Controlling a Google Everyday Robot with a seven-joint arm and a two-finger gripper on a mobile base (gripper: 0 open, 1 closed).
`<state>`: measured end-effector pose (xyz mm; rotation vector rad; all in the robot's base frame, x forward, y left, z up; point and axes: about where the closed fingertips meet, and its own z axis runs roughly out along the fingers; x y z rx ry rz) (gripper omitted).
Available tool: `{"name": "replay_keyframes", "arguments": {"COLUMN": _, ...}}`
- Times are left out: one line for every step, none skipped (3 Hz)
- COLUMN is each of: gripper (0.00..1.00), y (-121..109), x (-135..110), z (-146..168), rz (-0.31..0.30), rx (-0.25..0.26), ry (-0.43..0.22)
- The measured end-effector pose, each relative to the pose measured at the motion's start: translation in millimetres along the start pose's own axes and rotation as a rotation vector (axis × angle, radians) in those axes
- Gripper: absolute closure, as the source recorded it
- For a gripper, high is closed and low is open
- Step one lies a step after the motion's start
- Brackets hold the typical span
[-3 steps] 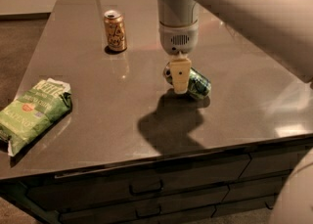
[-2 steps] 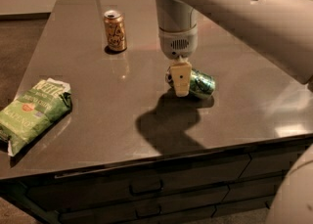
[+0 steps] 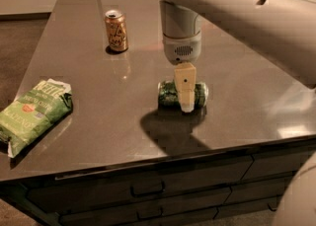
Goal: Knock green can over
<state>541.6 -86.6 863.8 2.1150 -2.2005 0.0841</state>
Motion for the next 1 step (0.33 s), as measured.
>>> {"name": "replay_keyframes", "arguments": {"gripper": 0.00, "y": 0.0, "x": 0.0, "z": 0.0, "rz": 0.000, "rx": 0.000, "ry": 0.000}}
